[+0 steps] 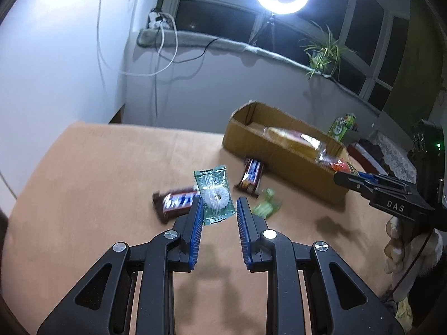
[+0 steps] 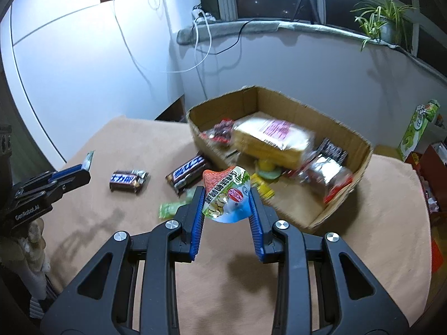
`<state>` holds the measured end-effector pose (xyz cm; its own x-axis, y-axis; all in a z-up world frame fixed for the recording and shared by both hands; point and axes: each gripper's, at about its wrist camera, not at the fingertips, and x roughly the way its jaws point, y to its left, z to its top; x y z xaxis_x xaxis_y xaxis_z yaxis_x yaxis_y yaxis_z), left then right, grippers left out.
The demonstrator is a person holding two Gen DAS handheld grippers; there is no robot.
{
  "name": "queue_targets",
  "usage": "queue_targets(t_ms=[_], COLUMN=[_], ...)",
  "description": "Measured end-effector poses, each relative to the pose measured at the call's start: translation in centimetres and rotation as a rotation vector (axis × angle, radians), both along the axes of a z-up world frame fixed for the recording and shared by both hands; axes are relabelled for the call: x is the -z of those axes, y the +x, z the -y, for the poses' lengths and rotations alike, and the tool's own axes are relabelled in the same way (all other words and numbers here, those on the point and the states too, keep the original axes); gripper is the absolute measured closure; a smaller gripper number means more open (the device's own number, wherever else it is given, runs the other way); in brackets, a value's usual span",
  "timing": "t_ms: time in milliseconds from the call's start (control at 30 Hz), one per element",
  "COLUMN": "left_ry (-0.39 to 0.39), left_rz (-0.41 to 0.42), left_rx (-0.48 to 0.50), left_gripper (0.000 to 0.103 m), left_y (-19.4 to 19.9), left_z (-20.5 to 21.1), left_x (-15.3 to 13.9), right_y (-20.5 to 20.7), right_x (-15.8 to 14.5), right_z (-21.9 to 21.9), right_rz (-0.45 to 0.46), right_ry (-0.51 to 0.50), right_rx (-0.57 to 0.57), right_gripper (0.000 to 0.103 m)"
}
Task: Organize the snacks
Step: 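Carry the mint candy and the jelly cup into the box with both tools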
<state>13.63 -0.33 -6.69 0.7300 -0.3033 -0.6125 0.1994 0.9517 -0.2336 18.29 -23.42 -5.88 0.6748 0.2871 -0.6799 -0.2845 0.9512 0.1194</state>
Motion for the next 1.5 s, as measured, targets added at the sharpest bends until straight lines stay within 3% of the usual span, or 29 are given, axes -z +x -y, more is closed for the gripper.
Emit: queue_targets(t_ms=[367,633,1133,1500], left_ry=[0.006,0.013,0.065,0.067], left_rz=[0.039,0.047,0.014,-0.031], left_rx=[0.057,0.106,0.179,0.202], left_gripper=[0.081,0.081,0.081,0.08], left_y=[5.8,9.7,16.3,18.9], left_z=[2.8,5.2,10.1,12.0], left_x=[-2.7,-3.7,-2.8,-1.4], right_y=[3.0,6.1,11.8,13.2], right_x=[-2.3,-2.3,0.0,1.5], right_z=[2.9,4.4,7.6,8.5], right_rz=[0.033,0.027,-0.023,-0.044], right_ry=[-0.005,-0.014,0.011,0.013], right_rx=[0.053,0.076,0.122,0.13], right_gripper=[0.072,0.072,0.072,0.071])
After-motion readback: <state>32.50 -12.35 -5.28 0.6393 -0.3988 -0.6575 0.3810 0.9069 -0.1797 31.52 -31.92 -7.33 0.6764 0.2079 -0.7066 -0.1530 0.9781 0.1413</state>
